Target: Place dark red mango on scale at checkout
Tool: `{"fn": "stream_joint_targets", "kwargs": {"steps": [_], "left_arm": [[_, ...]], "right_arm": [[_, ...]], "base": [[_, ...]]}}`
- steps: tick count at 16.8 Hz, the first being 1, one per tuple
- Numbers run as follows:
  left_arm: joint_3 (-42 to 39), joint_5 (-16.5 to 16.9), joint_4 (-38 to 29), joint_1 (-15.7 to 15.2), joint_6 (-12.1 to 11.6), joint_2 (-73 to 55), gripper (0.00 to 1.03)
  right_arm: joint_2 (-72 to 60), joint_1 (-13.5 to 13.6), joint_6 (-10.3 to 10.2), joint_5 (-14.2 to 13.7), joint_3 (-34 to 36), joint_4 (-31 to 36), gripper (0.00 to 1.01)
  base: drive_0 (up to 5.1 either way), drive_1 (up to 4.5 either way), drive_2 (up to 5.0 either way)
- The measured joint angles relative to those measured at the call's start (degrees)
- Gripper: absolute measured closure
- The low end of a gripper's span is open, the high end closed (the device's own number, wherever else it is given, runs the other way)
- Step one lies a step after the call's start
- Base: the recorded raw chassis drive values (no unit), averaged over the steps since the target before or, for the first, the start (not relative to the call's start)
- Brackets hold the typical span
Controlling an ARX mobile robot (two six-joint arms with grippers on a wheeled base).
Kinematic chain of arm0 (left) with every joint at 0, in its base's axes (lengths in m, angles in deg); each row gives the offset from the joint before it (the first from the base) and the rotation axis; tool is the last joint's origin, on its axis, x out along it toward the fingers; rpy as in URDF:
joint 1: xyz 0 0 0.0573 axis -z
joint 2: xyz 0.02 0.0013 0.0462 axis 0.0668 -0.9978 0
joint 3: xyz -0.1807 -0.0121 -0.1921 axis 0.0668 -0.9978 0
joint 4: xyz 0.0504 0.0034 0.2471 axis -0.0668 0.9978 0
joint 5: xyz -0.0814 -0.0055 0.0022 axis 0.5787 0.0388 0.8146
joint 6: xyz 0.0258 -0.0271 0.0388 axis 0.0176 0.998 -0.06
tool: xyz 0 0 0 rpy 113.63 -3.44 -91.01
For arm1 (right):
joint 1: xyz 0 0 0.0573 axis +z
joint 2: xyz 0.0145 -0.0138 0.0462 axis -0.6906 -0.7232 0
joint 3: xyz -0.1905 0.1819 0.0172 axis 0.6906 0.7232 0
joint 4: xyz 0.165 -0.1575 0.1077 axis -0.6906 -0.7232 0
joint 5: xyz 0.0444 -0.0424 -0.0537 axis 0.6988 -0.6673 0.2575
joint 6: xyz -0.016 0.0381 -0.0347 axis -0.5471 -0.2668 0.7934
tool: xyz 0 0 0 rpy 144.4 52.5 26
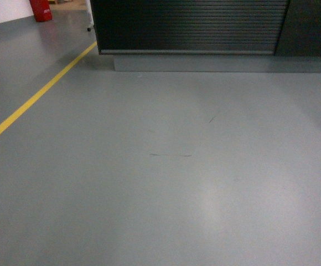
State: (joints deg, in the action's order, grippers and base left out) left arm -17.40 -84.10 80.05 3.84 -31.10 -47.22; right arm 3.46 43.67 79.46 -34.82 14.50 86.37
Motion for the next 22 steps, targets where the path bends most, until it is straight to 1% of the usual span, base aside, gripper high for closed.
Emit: {"fn": "stream_joint_targets", "kwargs": {"steps": [22], "left_arm": [[0.0,0.0,0.0,0.0,0.0,0.0,0.05]], "right_arm": [[0.0,0.0,0.0,0.0,0.0,0.0,0.03]], "base": [[0.0,0.0,0.0]]}}
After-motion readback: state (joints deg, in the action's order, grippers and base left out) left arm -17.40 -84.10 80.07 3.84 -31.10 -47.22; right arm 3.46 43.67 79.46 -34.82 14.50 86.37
